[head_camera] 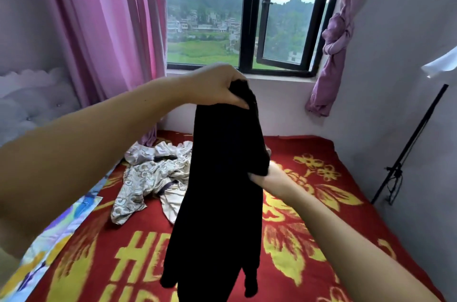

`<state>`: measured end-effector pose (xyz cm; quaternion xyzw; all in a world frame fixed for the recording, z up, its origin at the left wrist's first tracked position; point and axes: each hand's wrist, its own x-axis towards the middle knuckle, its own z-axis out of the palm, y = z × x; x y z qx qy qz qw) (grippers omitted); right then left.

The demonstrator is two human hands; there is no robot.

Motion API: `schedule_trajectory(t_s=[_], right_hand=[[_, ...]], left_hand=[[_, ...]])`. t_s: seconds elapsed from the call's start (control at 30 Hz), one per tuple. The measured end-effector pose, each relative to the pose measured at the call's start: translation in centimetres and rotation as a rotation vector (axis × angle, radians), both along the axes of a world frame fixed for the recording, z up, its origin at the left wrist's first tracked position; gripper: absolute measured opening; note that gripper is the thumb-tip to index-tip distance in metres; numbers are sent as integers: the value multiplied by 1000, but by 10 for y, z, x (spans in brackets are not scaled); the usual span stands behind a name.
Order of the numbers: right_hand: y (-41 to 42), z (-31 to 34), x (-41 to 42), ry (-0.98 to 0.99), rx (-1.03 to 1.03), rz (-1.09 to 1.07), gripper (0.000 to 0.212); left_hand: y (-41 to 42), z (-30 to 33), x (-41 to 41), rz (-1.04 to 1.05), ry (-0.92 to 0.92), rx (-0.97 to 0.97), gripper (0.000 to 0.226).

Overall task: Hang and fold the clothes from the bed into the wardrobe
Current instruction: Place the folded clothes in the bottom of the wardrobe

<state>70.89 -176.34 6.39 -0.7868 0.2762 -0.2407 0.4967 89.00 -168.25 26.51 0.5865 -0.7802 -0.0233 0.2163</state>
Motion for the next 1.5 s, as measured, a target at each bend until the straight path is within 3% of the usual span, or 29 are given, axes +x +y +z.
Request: schedule_trajectory(t_s=[0.1, 0.33, 0.4, 0.5, 0.57, 0.6, 0.73, 0.83, 0.93, 1.1, 1.2, 1.33, 1.4, 1.5], right_hand=[[-1, -16, -10, -48, 165, 42, 17], [-8, -2, -25, -7, -36, -45, 13], [1, 4, -28, -19, 22, 37, 16], [28, 3, -21, 233, 157, 382, 16], [45, -4, -16, 526, 161, 623, 3], [49, -7, -15, 629, 125, 674, 10], [40, -19, -10, 773, -165, 494, 25], [44, -36, 7, 724, -274, 485, 38], [63, -51, 29, 519, -208, 463, 35], [43, -57, 26, 343, -200, 161, 22], [17, -49, 0, 188, -211, -21, 29], [-10, -34, -24, -72, -40, -191, 12], [-21, -28, -31, -41, 50, -136, 10], [-42, -17, -48, 296, 20, 69, 28]], left_hand=[[4, 7, 12, 26, 76, 39, 9], [11, 1, 67, 250, -11, 59, 23], [11, -2, 72, 267, 30, 72, 22], [14, -2, 71, 188, 180, 177, 11], [22, 1, 70, 105, 224, 319, 28], [24, 2, 69, 74, 213, 384, 35], [28, -1, 59, 0, 157, 507, 38], [27, -2, 53, -10, 170, 508, 35], [26, 1, 51, -15, 203, 476, 34], [32, 4, 72, 27, 203, 465, 33], [35, -5, 101, 171, 183, 413, 28], [34, -33, 129, 274, 156, 373, 20], [26, -45, 137, 284, 170, 362, 17], [12, -63, 146, 242, 169, 438, 10]])
